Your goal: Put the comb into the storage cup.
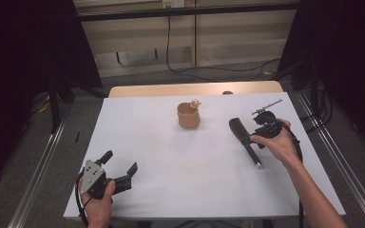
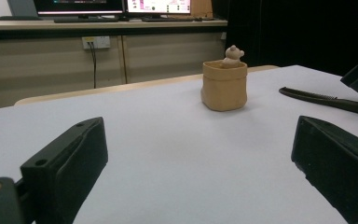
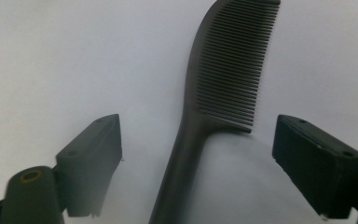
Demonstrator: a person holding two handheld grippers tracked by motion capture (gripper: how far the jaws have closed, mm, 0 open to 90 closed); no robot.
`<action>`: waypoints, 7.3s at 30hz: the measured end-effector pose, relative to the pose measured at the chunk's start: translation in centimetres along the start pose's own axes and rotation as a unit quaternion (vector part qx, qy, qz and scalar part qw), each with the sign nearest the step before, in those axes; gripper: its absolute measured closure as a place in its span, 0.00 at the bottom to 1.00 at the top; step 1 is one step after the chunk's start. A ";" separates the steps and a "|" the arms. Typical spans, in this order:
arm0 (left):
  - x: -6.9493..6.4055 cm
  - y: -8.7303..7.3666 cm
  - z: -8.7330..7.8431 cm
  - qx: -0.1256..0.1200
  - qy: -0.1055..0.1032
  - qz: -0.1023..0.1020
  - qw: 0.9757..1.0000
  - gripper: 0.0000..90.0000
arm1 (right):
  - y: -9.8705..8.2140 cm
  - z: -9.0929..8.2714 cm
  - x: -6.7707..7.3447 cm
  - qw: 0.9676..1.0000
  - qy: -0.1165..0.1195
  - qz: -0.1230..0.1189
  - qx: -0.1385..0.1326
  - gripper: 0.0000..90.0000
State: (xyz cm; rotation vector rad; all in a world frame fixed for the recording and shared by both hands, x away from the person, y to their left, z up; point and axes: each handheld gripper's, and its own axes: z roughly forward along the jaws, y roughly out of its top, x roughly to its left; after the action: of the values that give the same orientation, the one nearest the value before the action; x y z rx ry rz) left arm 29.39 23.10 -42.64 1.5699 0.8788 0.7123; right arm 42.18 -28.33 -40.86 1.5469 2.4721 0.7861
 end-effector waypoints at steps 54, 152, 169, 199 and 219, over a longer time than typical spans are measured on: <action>0.0 0.1 0.1 0.002 -0.009 0.002 1.000 0.05 | 0.6 2.5 0.9 0.993 -0.043 0.041 0.105 0.75; 0.1 0.1 0.0 -0.002 -0.016 0.004 1.000 0.05 | -2.7 -2.7 2.6 0.927 0.020 -0.022 -0.373 0.81; 0.0 0.1 0.1 -0.002 -0.017 0.003 1.000 0.05 | -1.6 -3.2 3.7 0.907 0.040 -0.053 -0.416 0.81; 0.0 0.1 0.0 -0.003 -0.017 0.001 1.000 0.05 | 2.7 -1.8 6.4 0.899 0.071 -0.070 -0.427 0.81; -0.1 0.1 0.0 -0.003 -0.018 -0.002 1.000 0.05 | 4.9 -0.8 6.8 0.895 0.082 -0.063 -0.433 0.81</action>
State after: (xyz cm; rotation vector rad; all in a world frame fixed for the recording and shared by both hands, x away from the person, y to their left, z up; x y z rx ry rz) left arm 29.38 22.99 -42.52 1.5710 0.8523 0.6823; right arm 42.65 -21.07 -36.63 0.9900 1.8091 1.7236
